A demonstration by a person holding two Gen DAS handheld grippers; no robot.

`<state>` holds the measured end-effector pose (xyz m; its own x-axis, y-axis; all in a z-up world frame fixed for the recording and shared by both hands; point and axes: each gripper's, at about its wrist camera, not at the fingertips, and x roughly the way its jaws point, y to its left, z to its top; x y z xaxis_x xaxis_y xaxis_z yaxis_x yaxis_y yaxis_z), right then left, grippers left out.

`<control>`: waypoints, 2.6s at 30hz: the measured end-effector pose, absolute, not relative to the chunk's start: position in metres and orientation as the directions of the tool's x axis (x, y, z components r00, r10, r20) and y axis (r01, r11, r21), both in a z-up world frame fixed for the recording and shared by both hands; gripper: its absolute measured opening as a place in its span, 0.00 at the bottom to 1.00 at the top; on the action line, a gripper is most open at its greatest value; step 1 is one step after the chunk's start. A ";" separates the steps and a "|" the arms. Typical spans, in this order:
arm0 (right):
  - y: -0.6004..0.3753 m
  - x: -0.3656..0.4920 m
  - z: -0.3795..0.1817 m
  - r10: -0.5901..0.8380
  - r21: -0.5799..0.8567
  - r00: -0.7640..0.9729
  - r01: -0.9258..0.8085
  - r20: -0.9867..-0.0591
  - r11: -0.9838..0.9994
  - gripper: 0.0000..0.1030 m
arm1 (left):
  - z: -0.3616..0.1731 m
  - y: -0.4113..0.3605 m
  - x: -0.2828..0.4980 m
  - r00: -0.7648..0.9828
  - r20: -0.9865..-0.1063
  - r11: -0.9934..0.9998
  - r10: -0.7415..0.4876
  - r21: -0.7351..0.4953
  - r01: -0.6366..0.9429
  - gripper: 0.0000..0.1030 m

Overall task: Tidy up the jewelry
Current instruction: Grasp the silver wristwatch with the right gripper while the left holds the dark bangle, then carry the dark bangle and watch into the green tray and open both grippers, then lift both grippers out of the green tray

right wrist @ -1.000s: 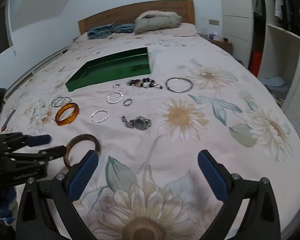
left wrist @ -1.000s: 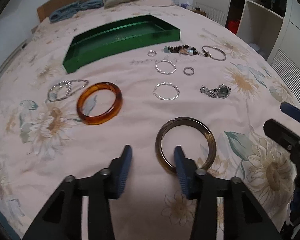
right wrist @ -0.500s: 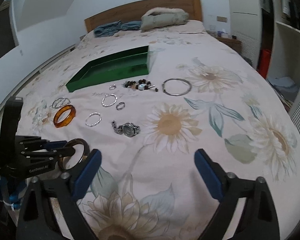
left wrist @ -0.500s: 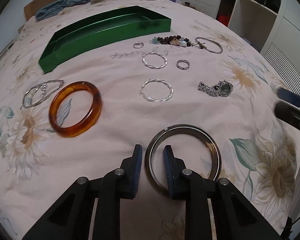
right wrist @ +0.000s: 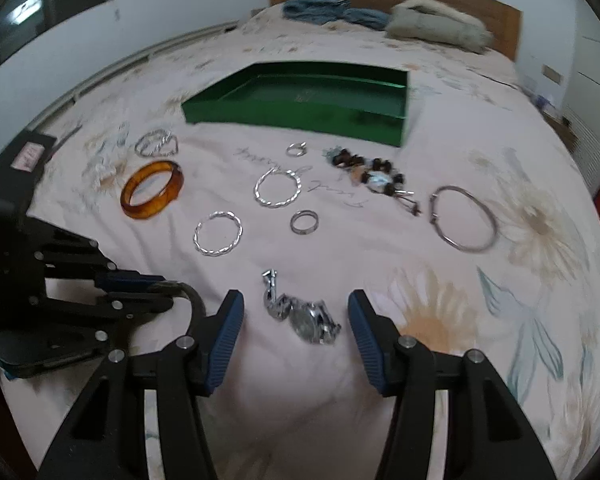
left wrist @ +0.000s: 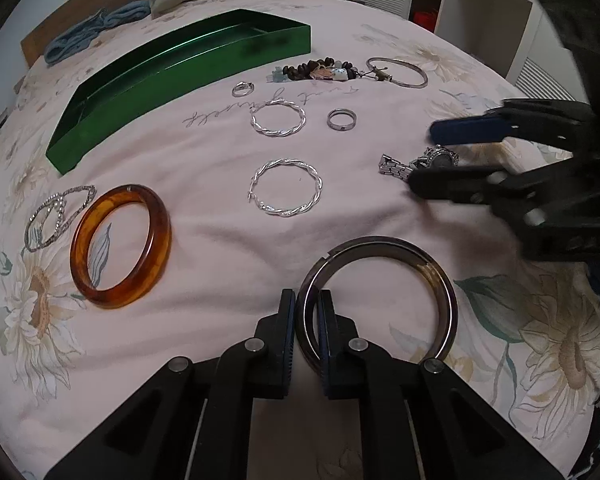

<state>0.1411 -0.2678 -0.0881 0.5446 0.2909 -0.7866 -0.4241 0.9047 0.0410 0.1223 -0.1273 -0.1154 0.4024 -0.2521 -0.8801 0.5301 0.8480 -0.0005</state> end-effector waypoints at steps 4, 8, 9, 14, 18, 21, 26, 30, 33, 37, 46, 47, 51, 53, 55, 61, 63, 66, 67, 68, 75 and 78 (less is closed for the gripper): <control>-0.259 0.147 -0.107 0.266 0.005 0.493 -0.468 -0.829 0.884 0.35 | -0.113 -0.125 0.121 0.421 -0.871 0.853 -0.253 0.005 0.523 0.10; -0.260 0.137 -0.111 0.268 0.017 0.500 -0.451 -0.823 0.893 0.19 | -0.108 -0.123 0.116 0.461 -0.852 0.856 -0.247 0.031 0.517 0.09; -0.261 0.135 -0.111 0.267 0.019 0.505 -0.443 -0.821 0.896 0.19 | -0.107 -0.122 0.115 0.466 -0.849 0.857 -0.249 0.031 0.514 0.09; -0.262 0.117 -0.098 0.268 0.032 0.552 -0.399 -0.790 0.916 0.18 | -0.088 -0.105 0.114 0.512 -0.820 0.876 -0.256 0.027 0.482 0.08; -0.258 0.107 -0.075 0.285 0.055 0.601 -0.371 -0.747 0.927 0.18 | -0.066 -0.085 0.121 0.558 -0.790 0.895 -0.254 0.028 0.446 0.08; -0.254 0.111 -0.052 0.292 0.063 0.637 -0.357 -0.714 0.932 0.18 | -0.045 -0.065 0.138 0.593 -0.765 0.911 -0.251 0.020 0.412 0.08; -0.241 0.140 -0.014 0.290 0.055 0.691 -0.341 -0.662 0.938 0.18 | -0.013 -0.038 0.178 0.639 -0.731 0.929 -0.238 0.020 0.369 0.08; -0.233 0.184 0.012 0.287 0.059 0.728 -0.322 -0.623 0.945 0.18 | 0.005 -0.018 0.236 0.670 -0.714 0.951 -0.200 0.022 0.307 0.08; -0.228 0.228 0.022 0.272 0.061 0.750 -0.297 -0.603 0.953 0.18 | 0.004 -0.013 0.280 0.676 -0.715 0.961 -0.179 0.021 0.277 0.08; -0.223 0.285 0.010 0.239 0.062 0.750 -0.256 -0.617 0.965 0.18 | -0.013 -0.013 0.329 0.663 -0.733 0.966 -0.154 0.029 0.257 0.08; -0.225 0.378 -0.055 0.166 0.072 0.682 -0.163 -0.713 0.984 0.18 | -0.072 -0.032 0.409 0.572 -0.814 0.969 -0.102 0.049 0.243 0.08; -0.225 0.385 -0.061 0.157 0.068 0.670 -0.158 -0.725 0.985 0.18 | -0.077 -0.034 0.413 0.565 -0.820 0.969 -0.091 0.058 0.239 0.08; -0.225 0.397 -0.078 0.122 0.038 0.637 -0.143 -0.761 0.989 0.18 | -0.088 -0.036 0.423 0.552 -0.831 0.970 -0.074 0.067 0.232 0.09; -0.226 0.398 -0.086 0.104 0.025 0.627 -0.134 -0.772 0.991 0.18 | -0.087 -0.040 0.423 0.553 -0.830 0.965 -0.071 0.082 0.248 0.09; -0.225 0.398 -0.089 0.090 0.004 0.629 -0.137 -0.772 0.991 0.19 | -0.087 -0.042 0.423 0.560 -0.826 0.960 -0.063 0.103 0.260 0.09; -0.225 0.390 -0.076 0.076 -0.010 0.650 -0.128 -0.756 0.992 0.19 | -0.061 -0.033 0.407 0.628 -0.774 0.963 -0.084 0.099 0.251 0.29; -0.224 0.378 -0.057 0.080 -0.009 0.680 -0.127 -0.728 0.992 0.19 | -0.038 -0.026 0.393 0.675 -0.733 0.967 -0.086 0.101 0.234 0.33; -0.222 0.351 -0.021 0.088 -0.013 0.732 -0.131 -0.676 0.991 0.23 | -0.006 -0.014 0.366 0.728 -0.677 0.968 -0.110 0.093 0.234 0.33; -0.221 0.340 -0.008 0.095 -0.012 0.748 -0.136 -0.657 0.991 0.26 | 0.004 -0.008 0.354 0.743 -0.660 0.968 -0.113 0.094 0.231 0.33; -0.221 0.326 0.005 0.103 -0.012 0.764 -0.143 -0.638 0.990 0.27 | 0.011 -0.005 0.347 0.749 -0.652 0.969 -0.117 0.091 0.230 0.33; -0.218 0.218 0.071 0.139 -0.007 0.832 -0.169 -0.537 0.986 0.29 | 0.050 0.033 0.261 0.725 -0.662 0.963 -0.192 0.017 0.271 0.40; -0.214 0.176 0.083 0.148 -0.010 0.841 -0.179 -0.520 0.984 0.31 | 0.052 0.049 0.226 0.725 -0.662 0.967 -0.190 0.002 0.255 0.58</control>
<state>0.1760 -0.2144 0.0831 0.8414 0.1476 -0.5198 -0.1786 0.9839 -0.0098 0.2259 0.0490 0.0521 0.7247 -0.1900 -0.6623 0.2554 0.9668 0.0021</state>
